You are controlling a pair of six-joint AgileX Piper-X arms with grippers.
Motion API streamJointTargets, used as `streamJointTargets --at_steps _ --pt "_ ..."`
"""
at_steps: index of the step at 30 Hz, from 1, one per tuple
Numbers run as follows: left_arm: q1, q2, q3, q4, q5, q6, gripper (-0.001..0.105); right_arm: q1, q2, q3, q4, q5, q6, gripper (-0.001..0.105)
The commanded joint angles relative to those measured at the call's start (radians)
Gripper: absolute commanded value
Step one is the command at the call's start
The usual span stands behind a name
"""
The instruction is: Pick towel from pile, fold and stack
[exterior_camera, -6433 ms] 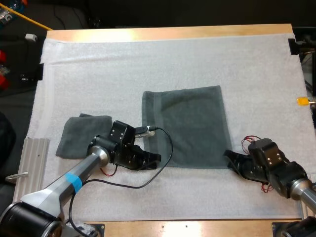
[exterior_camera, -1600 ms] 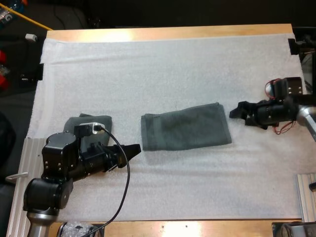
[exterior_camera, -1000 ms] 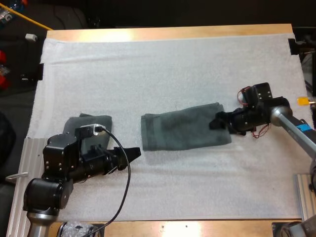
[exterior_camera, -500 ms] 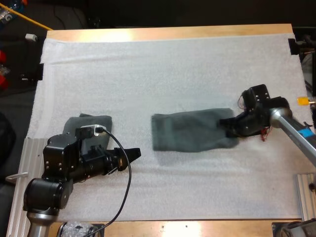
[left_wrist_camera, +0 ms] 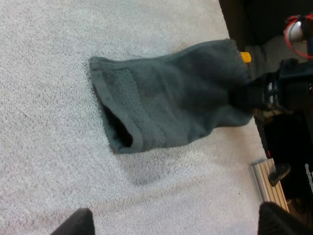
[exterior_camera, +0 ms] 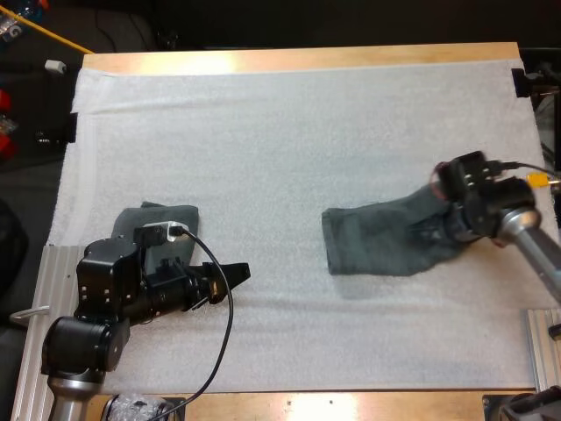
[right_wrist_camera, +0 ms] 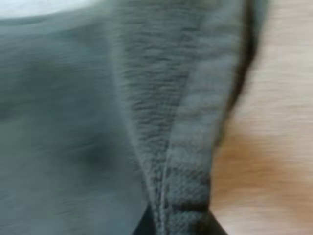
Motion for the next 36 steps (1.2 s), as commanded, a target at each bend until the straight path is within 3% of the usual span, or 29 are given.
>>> streamJointTargets --at_steps 1,9,16,19,22,24,27,36 --pt "-0.005 -0.003 -0.004 -0.003 0.006 0.006 0.065 0.022 -0.005 -0.003 -0.005 -0.022 0.013 0.000" --pt "-0.005 -0.003 -0.004 -0.003 0.021 0.006 0.065 0.254 0.028 -0.003 -0.212 -0.059 0.166 0.000" --pt "-0.005 -0.003 -0.004 -0.003 0.029 0.006 0.065 0.270 0.099 -0.003 -0.243 -0.100 0.274 0.000" --pt "-0.005 -0.003 -0.004 -0.003 0.029 0.006 0.065 0.270 0.108 -0.004 -0.261 -0.205 0.274 0.001" --pt "-0.005 -0.003 -0.004 -0.003 0.029 0.006 0.065 0.270 0.107 -0.007 -0.299 -0.307 0.274 0.018" --pt "-0.005 -0.003 -0.004 -0.003 0.029 0.006 0.065 0.270 0.105 -0.007 -0.324 -0.362 0.277 0.041" --pt "-0.005 -0.003 -0.004 -0.003 0.029 0.006 0.065 0.270 0.095 -0.007 -0.323 -0.380 0.280 0.058" --pt "-0.005 -0.003 -0.004 -0.003 0.029 0.033 0.065 0.284 0.078 -0.007 -0.312 -0.383 0.334 0.061"
